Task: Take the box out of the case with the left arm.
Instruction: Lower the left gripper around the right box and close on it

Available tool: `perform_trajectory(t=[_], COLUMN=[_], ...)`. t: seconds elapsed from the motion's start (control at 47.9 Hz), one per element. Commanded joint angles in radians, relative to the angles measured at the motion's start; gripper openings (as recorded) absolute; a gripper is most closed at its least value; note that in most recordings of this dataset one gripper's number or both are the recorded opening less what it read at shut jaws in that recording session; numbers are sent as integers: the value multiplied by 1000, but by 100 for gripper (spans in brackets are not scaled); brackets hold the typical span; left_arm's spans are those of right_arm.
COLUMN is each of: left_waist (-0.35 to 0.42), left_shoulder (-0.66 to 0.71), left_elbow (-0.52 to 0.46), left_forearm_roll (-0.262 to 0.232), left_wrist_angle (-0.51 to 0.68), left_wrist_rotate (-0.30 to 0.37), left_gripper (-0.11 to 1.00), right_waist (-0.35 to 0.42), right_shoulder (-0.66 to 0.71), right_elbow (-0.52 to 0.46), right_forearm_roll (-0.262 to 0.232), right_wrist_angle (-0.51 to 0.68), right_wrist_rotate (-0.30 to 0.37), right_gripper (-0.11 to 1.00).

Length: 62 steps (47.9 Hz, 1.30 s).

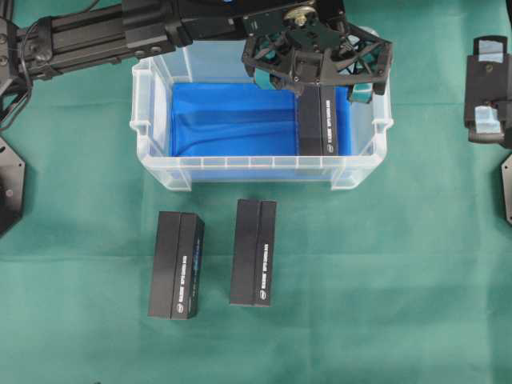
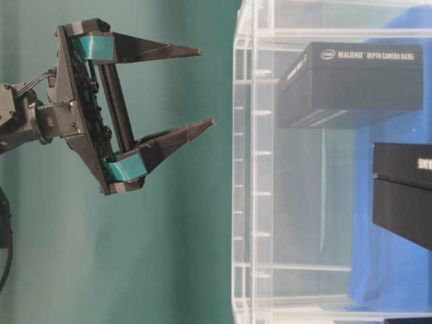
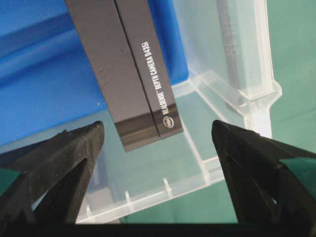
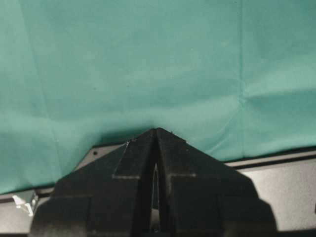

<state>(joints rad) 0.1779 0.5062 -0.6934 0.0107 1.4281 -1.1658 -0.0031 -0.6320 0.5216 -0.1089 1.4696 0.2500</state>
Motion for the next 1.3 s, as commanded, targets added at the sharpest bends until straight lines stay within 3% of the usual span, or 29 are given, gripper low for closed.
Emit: perform_trajectory(t=[0.0, 0.293, 1.275], left_waist=[2, 3, 2], left_shoulder=[-17, -17, -17], left_elbow=[-25, -26, 8], left_forearm_roll=[-2, -2, -2], left_wrist_angle=[-3, -3, -5], left_wrist_rotate=[-2, -38, -38], left_gripper=[100, 100, 100], right_waist=[-2, 0, 0], right_shoulder=[-2, -2, -2], right_elbow=[-11, -11, -11], right_forearm_roll=[-2, -2, -2], right_wrist_angle=[-5, -5, -5], right_wrist_rotate=[-2, -2, -2], right_gripper=[2, 2, 2])
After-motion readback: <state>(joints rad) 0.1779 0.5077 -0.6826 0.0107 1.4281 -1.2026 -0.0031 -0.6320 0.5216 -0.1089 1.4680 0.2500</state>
